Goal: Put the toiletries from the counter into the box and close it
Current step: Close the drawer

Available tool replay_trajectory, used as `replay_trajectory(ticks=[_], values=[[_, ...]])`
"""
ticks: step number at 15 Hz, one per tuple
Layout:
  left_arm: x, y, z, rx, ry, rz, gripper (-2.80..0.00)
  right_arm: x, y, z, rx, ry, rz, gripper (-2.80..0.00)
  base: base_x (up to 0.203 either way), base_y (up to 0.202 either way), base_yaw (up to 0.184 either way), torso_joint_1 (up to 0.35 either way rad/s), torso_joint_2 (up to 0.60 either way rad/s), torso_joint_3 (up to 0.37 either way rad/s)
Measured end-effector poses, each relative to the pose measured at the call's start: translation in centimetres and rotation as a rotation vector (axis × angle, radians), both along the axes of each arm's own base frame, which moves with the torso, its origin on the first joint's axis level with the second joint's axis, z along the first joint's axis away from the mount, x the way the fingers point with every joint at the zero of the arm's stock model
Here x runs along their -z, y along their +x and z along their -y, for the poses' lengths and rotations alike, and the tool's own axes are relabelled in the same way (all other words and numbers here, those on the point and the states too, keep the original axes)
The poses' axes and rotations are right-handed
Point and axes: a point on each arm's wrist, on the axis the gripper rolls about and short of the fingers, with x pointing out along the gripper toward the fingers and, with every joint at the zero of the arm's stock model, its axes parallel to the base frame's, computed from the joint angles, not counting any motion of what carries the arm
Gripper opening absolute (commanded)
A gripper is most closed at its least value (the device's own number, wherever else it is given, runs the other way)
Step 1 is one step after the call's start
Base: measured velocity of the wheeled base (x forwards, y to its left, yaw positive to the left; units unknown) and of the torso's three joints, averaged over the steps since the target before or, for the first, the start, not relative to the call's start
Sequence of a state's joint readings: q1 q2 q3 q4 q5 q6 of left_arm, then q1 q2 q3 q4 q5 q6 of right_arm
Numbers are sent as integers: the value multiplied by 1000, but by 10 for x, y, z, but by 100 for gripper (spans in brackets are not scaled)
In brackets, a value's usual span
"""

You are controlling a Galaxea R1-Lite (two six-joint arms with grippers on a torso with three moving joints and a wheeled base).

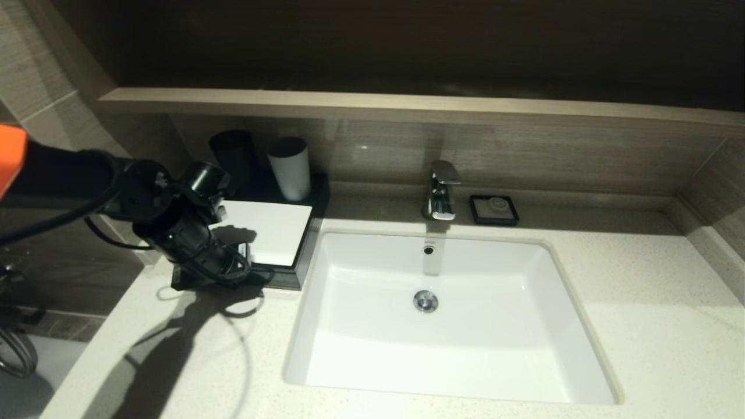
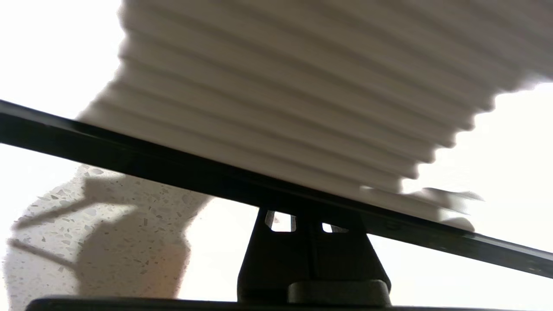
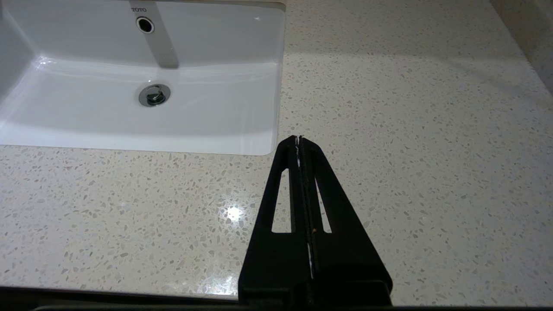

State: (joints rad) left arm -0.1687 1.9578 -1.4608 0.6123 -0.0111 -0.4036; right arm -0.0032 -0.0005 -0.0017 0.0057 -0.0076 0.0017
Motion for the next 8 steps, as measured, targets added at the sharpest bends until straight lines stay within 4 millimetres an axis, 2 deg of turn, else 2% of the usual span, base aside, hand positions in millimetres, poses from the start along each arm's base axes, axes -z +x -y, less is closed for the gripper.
replay_trajectory(ticks=[8], values=[[-4,0,-9,-20,7,-3,-280,0,0,0,0,-1,0,-280,0,0,0,0,0,0]])
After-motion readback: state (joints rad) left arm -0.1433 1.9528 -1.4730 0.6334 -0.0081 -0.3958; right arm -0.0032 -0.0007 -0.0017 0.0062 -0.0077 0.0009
